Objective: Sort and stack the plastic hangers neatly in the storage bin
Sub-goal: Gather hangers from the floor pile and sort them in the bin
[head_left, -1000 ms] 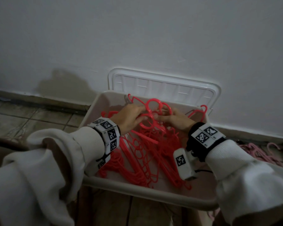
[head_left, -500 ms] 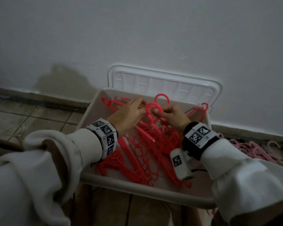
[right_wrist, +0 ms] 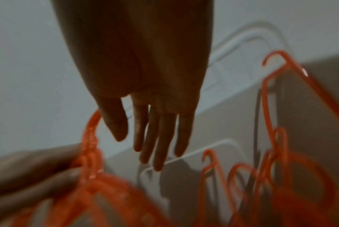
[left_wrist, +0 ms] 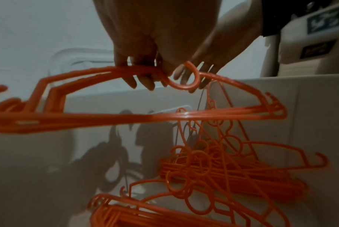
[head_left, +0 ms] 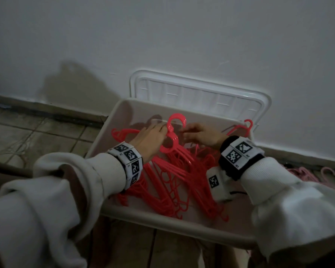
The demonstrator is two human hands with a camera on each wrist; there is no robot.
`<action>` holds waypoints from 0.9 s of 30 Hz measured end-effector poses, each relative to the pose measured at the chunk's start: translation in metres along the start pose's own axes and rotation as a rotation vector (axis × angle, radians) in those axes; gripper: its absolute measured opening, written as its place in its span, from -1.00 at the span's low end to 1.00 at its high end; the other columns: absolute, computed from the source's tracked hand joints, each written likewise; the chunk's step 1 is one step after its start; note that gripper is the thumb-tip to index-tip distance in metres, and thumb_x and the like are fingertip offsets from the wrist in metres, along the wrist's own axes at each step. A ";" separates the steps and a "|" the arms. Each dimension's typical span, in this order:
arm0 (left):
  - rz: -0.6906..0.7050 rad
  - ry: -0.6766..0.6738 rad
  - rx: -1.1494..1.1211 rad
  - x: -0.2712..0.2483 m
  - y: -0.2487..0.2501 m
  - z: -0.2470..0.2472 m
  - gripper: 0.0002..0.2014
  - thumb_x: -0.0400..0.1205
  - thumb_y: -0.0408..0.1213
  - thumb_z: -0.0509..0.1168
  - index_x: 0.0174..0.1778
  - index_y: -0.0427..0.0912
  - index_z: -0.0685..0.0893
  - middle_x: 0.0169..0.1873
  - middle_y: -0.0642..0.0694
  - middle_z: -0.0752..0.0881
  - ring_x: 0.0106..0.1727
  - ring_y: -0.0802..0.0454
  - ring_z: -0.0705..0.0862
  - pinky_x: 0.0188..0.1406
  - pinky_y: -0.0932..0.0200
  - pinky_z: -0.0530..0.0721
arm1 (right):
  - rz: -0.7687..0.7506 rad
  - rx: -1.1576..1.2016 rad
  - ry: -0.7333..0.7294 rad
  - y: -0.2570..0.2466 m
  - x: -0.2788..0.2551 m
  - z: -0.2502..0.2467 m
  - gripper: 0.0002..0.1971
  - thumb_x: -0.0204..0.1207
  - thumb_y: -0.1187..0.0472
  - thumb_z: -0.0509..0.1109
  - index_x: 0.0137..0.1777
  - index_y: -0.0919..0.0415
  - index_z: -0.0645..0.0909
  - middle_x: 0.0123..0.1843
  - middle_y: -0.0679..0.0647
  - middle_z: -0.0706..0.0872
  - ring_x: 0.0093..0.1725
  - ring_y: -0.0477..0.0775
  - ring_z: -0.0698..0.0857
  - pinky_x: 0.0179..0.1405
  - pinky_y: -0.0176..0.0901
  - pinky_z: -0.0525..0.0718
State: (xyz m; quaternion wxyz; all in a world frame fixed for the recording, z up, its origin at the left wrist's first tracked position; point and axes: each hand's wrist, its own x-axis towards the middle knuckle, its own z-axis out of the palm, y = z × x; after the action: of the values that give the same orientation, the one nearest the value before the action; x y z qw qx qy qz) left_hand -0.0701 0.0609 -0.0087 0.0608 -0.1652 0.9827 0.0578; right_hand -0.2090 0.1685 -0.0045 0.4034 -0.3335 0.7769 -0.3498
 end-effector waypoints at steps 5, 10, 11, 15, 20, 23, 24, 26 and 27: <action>-0.038 -0.113 -0.060 0.001 -0.011 0.007 -0.60 0.65 -0.49 0.08 0.43 -0.26 0.36 0.34 -0.22 0.51 0.31 -0.22 0.55 0.22 -0.10 0.57 | 0.017 -0.872 0.088 0.028 0.015 -0.023 -0.61 0.53 0.25 0.30 0.36 0.26 0.50 0.33 0.27 0.62 0.31 0.23 0.59 0.26 -0.05 0.53; -0.082 -0.038 -0.068 0.000 -0.019 0.009 -0.60 0.68 -0.46 0.04 0.45 -0.17 0.34 0.22 -0.24 0.61 0.19 -0.28 0.63 0.09 -0.09 0.57 | -0.116 -1.263 -0.024 0.050 0.032 -0.001 -0.54 0.62 0.16 0.17 0.52 0.08 0.27 0.61 -0.02 0.26 0.59 -0.03 0.23 0.53 0.29 0.10; -0.088 -0.002 -0.052 0.001 -0.021 0.009 -0.62 0.70 -0.43 0.02 0.46 -0.16 0.34 0.21 -0.23 0.62 0.17 -0.28 0.64 0.07 -0.08 0.57 | -0.130 -1.309 -0.033 0.053 0.037 0.002 -0.56 0.65 0.18 0.10 0.53 0.07 0.25 0.63 -0.04 0.23 0.61 -0.07 0.18 0.54 0.35 0.02; -0.088 0.056 0.000 0.002 -0.026 0.011 -0.63 0.73 -0.39 0.01 0.48 -0.15 0.32 0.18 -0.21 0.65 0.15 -0.25 0.65 0.01 -0.04 0.55 | -0.130 -1.421 -0.079 0.065 0.052 0.005 -0.58 0.70 0.13 0.00 0.55 0.02 0.24 0.59 -0.04 0.31 0.61 -0.07 0.20 0.49 0.50 -0.16; -0.111 0.056 0.018 0.003 -0.028 0.012 -0.63 0.73 -0.41 0.01 0.48 -0.17 0.31 0.11 -0.26 0.69 0.12 -0.29 0.66 -0.03 -0.06 0.55 | -0.147 -1.464 -0.109 0.059 0.056 0.004 -0.66 0.66 0.12 0.07 0.35 0.01 0.53 0.37 0.04 0.57 0.47 0.10 0.43 0.57 0.17 0.15; -0.127 0.046 -0.022 0.003 -0.028 0.012 -0.64 0.72 -0.40 0.03 0.46 -0.17 0.33 0.07 -0.29 0.70 0.09 -0.30 0.68 -0.06 -0.06 0.57 | -0.160 -1.386 -0.142 0.049 0.054 -0.001 -0.67 0.61 0.21 0.15 0.30 0.14 0.61 0.33 0.11 0.64 0.34 0.14 0.59 0.34 -0.03 0.54; -0.127 0.041 -0.029 0.003 -0.028 0.012 -0.64 0.72 -0.40 0.03 0.46 -0.17 0.33 0.06 -0.29 0.70 0.07 -0.31 0.68 -0.07 -0.06 0.58 | -0.145 -1.363 -0.143 0.046 0.051 -0.003 -0.67 0.58 0.21 0.19 0.29 0.18 0.61 0.32 0.15 0.63 0.32 0.16 0.60 0.30 -0.04 0.57; -0.126 0.031 -0.037 0.002 -0.028 0.011 -0.63 0.72 -0.41 0.02 0.47 -0.16 0.32 0.06 -0.31 0.70 0.08 -0.33 0.68 -0.08 -0.07 0.59 | -0.131 -1.363 -0.116 0.040 0.041 -0.006 -0.68 0.54 0.16 0.24 0.26 0.19 0.62 0.28 0.17 0.64 0.28 0.18 0.62 0.20 -0.07 0.60; -0.129 0.032 -0.041 0.001 -0.027 0.010 -0.62 0.72 -0.41 0.02 0.47 -0.16 0.32 0.07 -0.32 0.69 0.09 -0.34 0.68 -0.06 -0.07 0.58 | -0.137 -1.368 -0.108 0.037 0.035 -0.008 -0.69 0.53 0.14 0.25 0.23 0.19 0.61 0.26 0.17 0.65 0.26 0.18 0.63 0.13 -0.07 0.59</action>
State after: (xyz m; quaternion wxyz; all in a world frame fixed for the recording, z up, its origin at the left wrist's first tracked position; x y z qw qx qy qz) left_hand -0.0615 0.0365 -0.0212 0.0454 -0.2303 0.9694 0.0714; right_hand -0.2402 0.1618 -0.0449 0.1175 -0.5784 0.7791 0.2115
